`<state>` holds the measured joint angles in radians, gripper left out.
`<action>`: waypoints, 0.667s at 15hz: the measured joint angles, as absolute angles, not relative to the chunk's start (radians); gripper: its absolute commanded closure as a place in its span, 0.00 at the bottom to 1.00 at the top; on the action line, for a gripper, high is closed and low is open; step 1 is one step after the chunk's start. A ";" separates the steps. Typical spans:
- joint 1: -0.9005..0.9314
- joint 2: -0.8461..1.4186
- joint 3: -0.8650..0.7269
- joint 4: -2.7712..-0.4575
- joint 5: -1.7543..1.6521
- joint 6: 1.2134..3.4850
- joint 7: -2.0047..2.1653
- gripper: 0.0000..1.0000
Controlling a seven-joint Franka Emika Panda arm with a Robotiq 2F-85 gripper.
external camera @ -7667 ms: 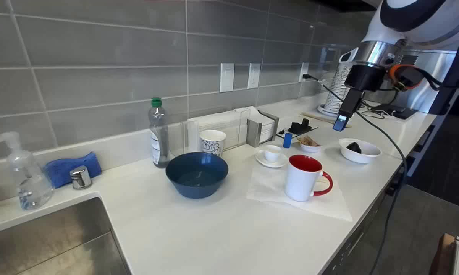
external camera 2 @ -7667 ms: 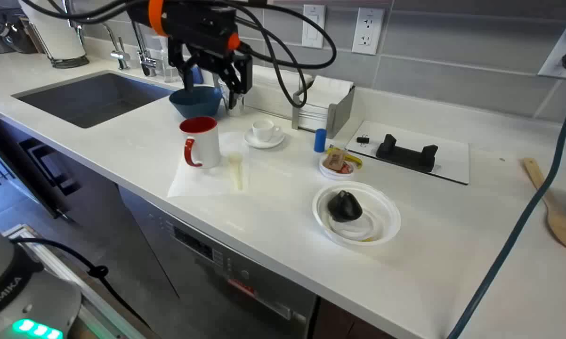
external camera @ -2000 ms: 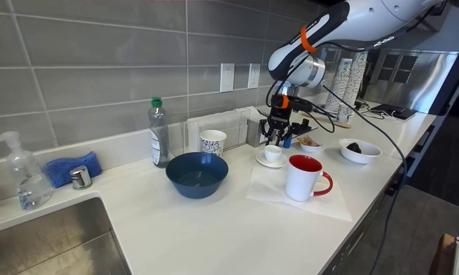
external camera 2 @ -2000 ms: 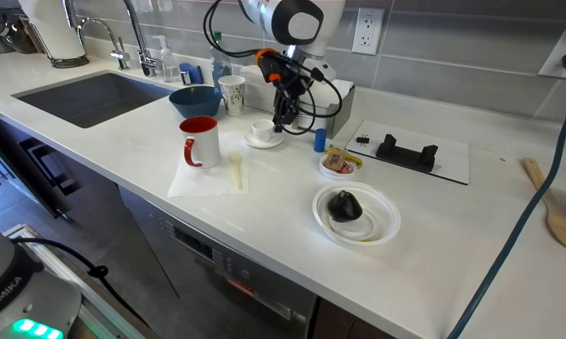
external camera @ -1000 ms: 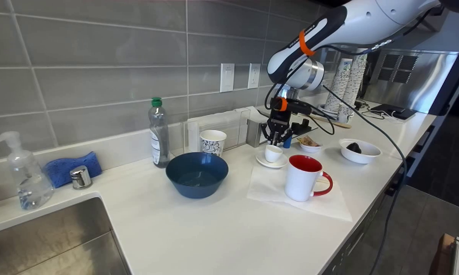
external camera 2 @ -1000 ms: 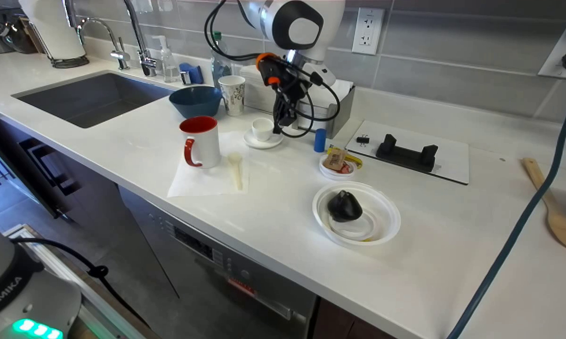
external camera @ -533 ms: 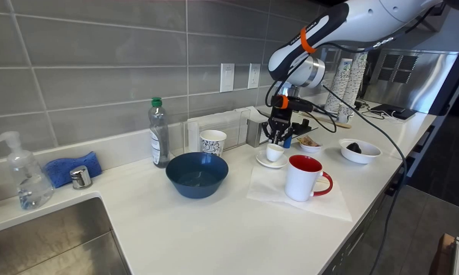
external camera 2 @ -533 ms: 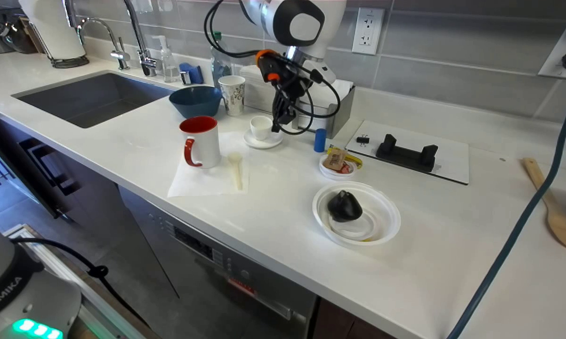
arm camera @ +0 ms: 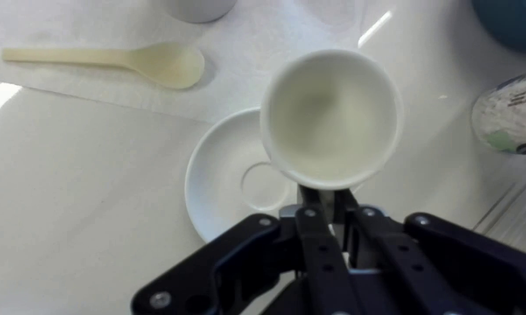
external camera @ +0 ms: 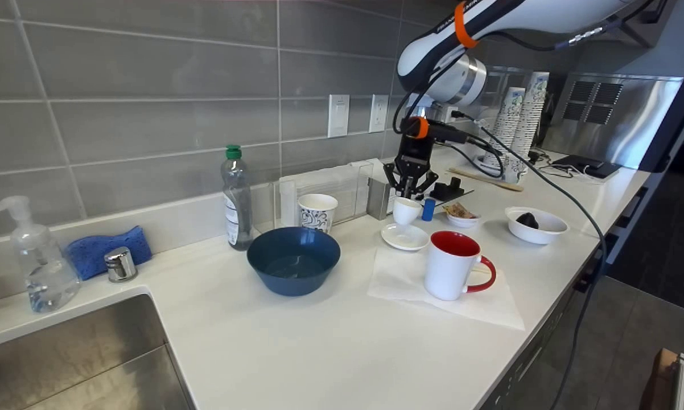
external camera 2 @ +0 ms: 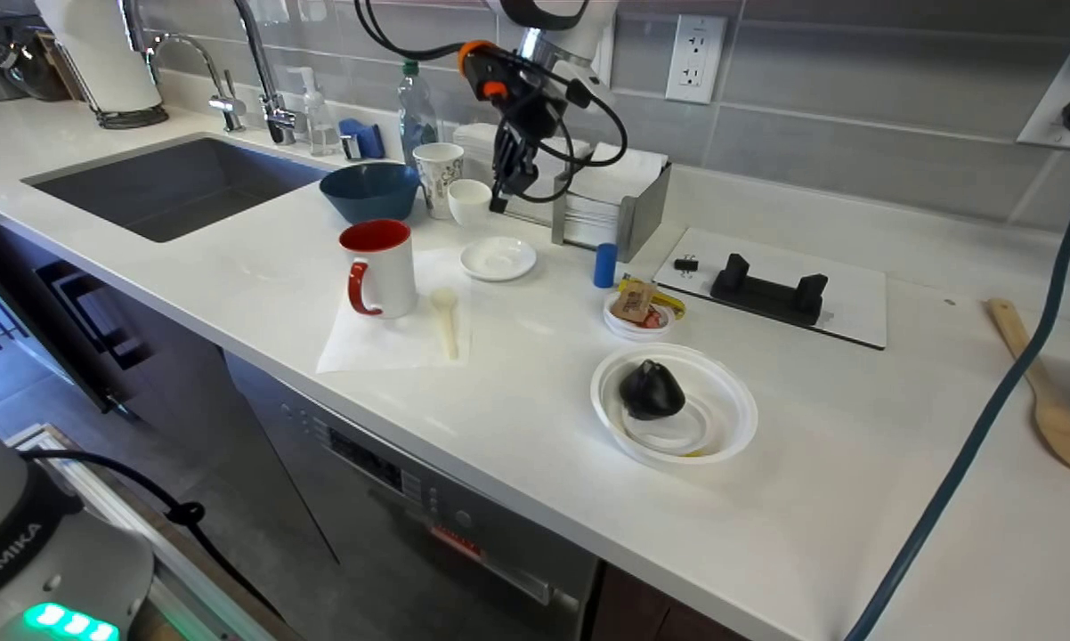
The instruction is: Remove the mug from the plate and put it on the counter
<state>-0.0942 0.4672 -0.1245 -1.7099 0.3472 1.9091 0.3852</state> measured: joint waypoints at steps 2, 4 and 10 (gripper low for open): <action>-0.074 0.456 -0.118 -1.710 0.339 1.908 0.402 0.97; -0.054 0.454 -0.114 -1.710 0.327 1.908 0.415 0.97; -0.010 0.457 -0.101 -1.721 0.275 1.907 0.437 0.97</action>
